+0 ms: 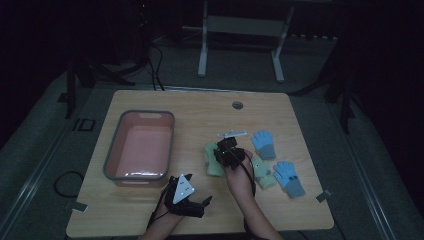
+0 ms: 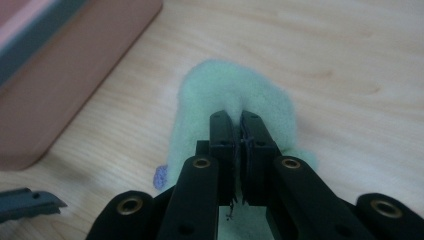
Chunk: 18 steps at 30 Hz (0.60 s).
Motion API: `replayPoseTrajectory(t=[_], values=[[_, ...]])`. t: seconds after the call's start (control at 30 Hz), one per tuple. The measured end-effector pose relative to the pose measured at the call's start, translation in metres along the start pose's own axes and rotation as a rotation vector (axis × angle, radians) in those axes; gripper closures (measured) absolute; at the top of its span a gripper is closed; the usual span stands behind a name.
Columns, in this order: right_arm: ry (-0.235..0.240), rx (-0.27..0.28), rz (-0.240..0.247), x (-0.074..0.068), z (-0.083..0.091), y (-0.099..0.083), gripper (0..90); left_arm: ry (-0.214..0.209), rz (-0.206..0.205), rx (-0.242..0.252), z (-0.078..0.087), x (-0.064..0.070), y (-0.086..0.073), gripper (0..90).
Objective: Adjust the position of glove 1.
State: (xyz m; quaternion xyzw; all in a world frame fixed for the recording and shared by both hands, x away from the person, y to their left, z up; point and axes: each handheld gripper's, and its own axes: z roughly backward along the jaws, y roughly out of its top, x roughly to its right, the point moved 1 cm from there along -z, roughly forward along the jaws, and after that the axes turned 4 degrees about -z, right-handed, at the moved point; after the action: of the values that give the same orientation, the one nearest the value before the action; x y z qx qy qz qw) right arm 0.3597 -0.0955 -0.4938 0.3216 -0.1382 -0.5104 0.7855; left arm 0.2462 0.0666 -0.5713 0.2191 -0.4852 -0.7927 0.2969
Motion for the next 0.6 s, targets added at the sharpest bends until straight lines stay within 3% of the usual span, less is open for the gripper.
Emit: replayPoseTrajectory(t=[0.27,0.5,0.6], values=[[-0.055,-0.036,0.014,0.006,-0.024,-0.009,85.5,-0.004,0.000,-0.002,0.000,0.000,0.000,2.4],[-0.059,-0.081,0.049,0.009,-0.049,-0.016,83.9,-0.006,-0.003,-0.003,0.000,0.000,0.000,2.4],[-0.053,-0.067,0.047,0.012,-0.052,-0.019,82.5,-0.008,-0.004,-0.003,0.000,0.000,0.000,2.4]])
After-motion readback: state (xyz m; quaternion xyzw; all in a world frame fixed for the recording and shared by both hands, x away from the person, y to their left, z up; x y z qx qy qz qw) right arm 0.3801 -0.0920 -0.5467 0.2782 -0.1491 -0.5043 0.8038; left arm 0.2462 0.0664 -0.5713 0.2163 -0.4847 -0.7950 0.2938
